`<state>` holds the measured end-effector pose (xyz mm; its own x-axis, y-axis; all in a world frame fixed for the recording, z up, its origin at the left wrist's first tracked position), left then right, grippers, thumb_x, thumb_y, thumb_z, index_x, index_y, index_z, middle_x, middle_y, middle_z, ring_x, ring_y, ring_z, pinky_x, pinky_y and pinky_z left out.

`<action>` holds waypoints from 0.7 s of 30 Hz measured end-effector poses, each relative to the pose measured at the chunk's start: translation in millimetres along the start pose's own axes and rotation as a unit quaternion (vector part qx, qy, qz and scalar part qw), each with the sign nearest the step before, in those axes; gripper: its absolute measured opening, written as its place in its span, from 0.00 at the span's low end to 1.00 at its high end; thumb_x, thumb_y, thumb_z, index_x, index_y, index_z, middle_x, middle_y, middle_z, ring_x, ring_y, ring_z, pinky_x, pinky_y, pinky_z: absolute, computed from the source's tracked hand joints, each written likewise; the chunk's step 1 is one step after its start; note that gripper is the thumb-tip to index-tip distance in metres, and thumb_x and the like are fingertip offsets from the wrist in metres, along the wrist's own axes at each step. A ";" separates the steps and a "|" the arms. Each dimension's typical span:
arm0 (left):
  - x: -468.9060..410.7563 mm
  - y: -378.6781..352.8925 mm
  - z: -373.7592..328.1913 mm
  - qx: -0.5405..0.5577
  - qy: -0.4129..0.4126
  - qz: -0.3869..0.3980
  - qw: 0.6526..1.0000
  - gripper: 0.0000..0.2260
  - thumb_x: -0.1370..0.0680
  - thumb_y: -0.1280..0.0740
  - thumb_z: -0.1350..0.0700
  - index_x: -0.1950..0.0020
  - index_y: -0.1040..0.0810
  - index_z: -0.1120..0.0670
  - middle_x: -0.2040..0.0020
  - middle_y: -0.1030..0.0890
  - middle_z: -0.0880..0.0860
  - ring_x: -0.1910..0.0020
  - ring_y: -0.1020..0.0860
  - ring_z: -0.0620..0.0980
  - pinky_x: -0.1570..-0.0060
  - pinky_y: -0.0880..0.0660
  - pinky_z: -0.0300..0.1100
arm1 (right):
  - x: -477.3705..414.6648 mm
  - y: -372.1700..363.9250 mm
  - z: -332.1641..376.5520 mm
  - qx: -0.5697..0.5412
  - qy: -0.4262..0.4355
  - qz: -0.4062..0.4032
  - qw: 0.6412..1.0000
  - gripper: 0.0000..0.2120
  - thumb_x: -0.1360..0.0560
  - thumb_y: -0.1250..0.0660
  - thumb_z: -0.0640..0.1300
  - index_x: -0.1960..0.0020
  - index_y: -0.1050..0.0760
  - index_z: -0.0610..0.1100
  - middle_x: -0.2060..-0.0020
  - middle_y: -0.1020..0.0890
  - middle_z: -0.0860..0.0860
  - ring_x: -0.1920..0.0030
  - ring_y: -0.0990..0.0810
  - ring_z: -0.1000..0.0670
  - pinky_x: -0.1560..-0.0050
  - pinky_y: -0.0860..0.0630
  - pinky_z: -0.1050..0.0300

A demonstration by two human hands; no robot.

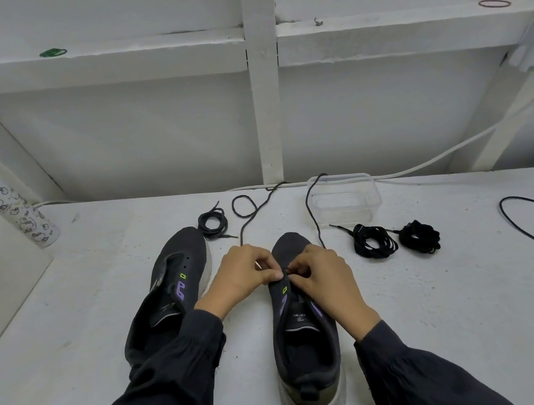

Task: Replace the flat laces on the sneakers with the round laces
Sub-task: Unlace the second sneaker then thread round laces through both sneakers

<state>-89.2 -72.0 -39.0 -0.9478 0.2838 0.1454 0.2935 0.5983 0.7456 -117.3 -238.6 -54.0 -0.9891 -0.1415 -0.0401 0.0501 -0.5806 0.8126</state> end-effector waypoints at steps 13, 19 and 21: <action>13.1 -7.0 -2.7 0.111 -0.019 0.048 0.992 0.17 0.39 0.34 0.31 0.51 0.26 0.27 0.47 0.24 0.49 0.45 0.24 0.44 0.41 0.28 0.39 | -15.0 13.4 -17.6 -0.031 0.122 0.113 0.986 0.06 0.23 0.36 0.46 0.55 0.32 0.47 0.62 0.27 0.54 0.64 0.29 0.55 0.64 0.33 0.60; 12.9 -12.4 -0.2 0.103 -0.010 0.023 0.994 0.21 0.39 0.35 0.32 0.47 0.25 0.31 0.47 0.25 0.48 0.45 0.26 0.43 0.42 0.28 0.42 | -14.9 17.4 -36.7 -0.354 -0.011 0.097 0.930 0.04 0.20 0.38 0.39 0.53 0.30 0.42 0.73 0.27 0.47 0.74 0.30 0.47 0.74 0.34 0.56; 13.1 -14.3 0.5 0.110 -0.010 0.012 0.994 0.21 0.38 0.33 0.34 0.46 0.23 0.35 0.48 0.25 0.48 0.45 0.26 0.42 0.43 0.28 0.39 | -13.1 15.9 -37.1 -0.443 -0.041 0.072 0.892 0.04 0.20 0.38 0.37 0.52 0.30 0.36 0.74 0.27 0.47 0.77 0.31 0.48 0.75 0.33 0.59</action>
<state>-105.7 -76.4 -48.0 -0.9383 0.3129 0.1470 0.3379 0.7404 0.5811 -98.4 -275.8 -62.1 -0.9688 -0.2269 0.0998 0.2303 -0.9728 0.0248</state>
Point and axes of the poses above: each hand's wrist, its own x-axis away from the middle knuckle, its own y-axis out of the back of the hand, z = x × y, the point moved 1 cm from there along -x, towards the middle knuckle
